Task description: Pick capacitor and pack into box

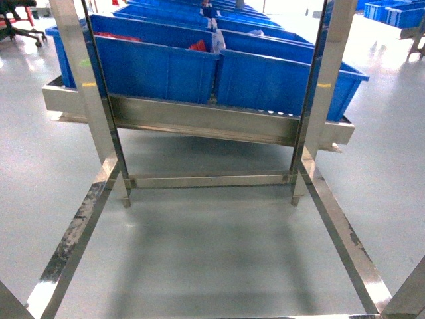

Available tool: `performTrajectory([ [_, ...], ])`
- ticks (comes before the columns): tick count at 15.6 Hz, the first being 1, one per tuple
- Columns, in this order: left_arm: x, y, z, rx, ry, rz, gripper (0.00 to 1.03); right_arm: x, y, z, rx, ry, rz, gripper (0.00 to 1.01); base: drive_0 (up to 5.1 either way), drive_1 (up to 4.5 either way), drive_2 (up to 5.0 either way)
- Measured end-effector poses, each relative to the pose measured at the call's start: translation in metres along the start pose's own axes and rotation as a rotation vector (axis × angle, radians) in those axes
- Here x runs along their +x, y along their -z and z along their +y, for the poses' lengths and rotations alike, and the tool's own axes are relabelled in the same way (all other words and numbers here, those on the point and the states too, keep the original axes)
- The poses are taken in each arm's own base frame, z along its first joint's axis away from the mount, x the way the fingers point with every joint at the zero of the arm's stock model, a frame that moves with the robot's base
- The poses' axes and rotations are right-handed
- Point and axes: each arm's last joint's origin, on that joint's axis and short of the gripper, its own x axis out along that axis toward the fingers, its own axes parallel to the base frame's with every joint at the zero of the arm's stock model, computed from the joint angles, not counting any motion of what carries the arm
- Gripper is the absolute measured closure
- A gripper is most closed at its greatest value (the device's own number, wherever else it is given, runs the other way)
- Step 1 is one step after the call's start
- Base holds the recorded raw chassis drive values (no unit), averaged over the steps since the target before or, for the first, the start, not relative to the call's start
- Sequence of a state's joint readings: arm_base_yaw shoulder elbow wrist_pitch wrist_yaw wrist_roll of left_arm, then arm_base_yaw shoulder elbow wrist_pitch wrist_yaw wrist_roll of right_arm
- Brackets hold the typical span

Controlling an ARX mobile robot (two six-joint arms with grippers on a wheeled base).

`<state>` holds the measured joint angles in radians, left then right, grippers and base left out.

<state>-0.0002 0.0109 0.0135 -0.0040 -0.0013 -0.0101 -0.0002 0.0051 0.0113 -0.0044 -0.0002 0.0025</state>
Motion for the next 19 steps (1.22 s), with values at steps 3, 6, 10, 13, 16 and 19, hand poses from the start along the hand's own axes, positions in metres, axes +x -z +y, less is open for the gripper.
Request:
performTrajectory([
  [3, 0.0000, 0.0000, 0.0000, 0.000, 0.000, 0.000, 0.05, 0.0000, 0.0000, 0.0000, 0.000, 0.000, 0.000, 0.03, 0.0, 0.00, 0.0],
  [6, 0.0000, 0.0000, 0.0000, 0.000, 0.000, 0.000, 0.05, 0.0000, 0.0000, 0.0000, 0.000, 0.000, 0.000, 0.03, 0.0, 0.00, 0.0],
  [10, 0.0000, 0.0000, 0.0000, 0.000, 0.000, 0.000, 0.05, 0.0000, 0.0000, 0.0000, 0.000, 0.000, 0.000, 0.03, 0.0, 0.00, 0.0],
  [13, 0.0000, 0.0000, 0.0000, 0.000, 0.000, 0.000, 0.05, 0.0000, 0.0000, 0.0000, 0.000, 0.000, 0.000, 0.03, 0.0, 0.00, 0.0],
  [16, 0.0000, 0.0000, 0.0000, 0.000, 0.000, 0.000, 0.05, 0.0000, 0.0000, 0.0000, 0.000, 0.000, 0.000, 0.03, 0.0, 0.00, 0.0],
  [19, 0.0000, 0.0000, 0.0000, 0.000, 0.000, 0.000, 0.05, 0.0000, 0.0000, 0.0000, 0.000, 0.000, 0.000, 0.03, 0.0, 0.00, 0.0],
])
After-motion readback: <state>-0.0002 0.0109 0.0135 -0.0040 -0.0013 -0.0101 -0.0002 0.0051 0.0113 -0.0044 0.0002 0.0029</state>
